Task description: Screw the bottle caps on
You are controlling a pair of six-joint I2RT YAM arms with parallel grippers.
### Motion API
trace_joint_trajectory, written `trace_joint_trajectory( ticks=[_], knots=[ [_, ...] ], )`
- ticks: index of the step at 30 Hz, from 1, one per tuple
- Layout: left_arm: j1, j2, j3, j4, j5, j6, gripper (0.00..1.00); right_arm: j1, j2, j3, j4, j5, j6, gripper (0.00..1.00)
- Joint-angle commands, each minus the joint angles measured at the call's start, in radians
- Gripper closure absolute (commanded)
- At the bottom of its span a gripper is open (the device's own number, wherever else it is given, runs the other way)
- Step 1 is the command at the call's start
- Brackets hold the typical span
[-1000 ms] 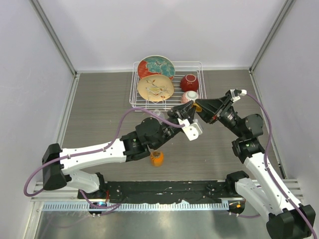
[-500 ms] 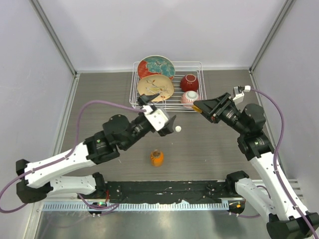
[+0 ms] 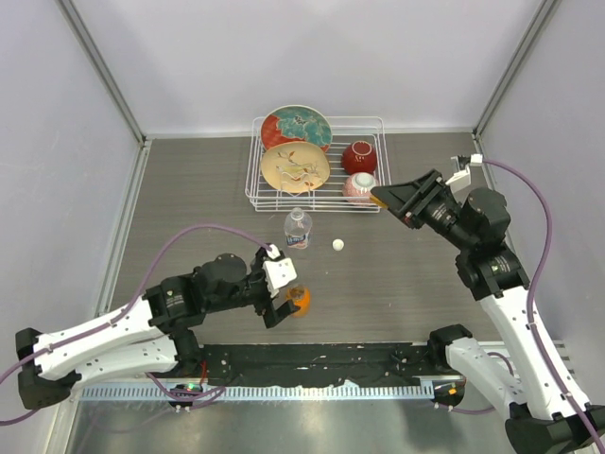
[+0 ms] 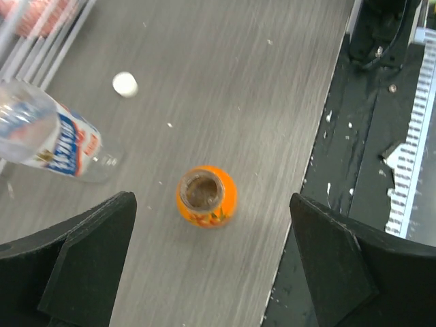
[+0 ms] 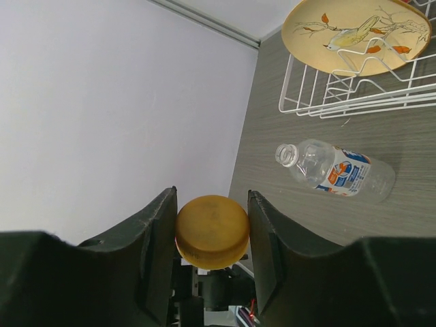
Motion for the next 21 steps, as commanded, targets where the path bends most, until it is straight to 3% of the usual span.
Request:
trace_joint_trajectory(
  ticks=[1, 12, 19, 21],
  knots=[
    [0.003, -0.013, -0.077, 0.107, 0.037, -0.080, 0.00, 0.003, -0.016, 0.058, -0.005, 0.017, -0.052, 0.84],
    [0.042, 0.093, -0.240, 0.366, -0.085, -0.089, 0.00, 0.005, -0.044, 0.102, -0.038, 0.028, -0.102, 0.84],
    [0.119, 0.196, -0.237, 0.422, 0.014, -0.132, 0.02, 0.003, -0.056, 0.101, -0.046, 0.022, -0.113, 0.84],
    [0.124, 0.206, -0.244, 0.423, 0.037, -0.134, 0.07, 0.005, -0.054, 0.099, -0.046, 0.014, -0.113, 0.84]
  ],
)
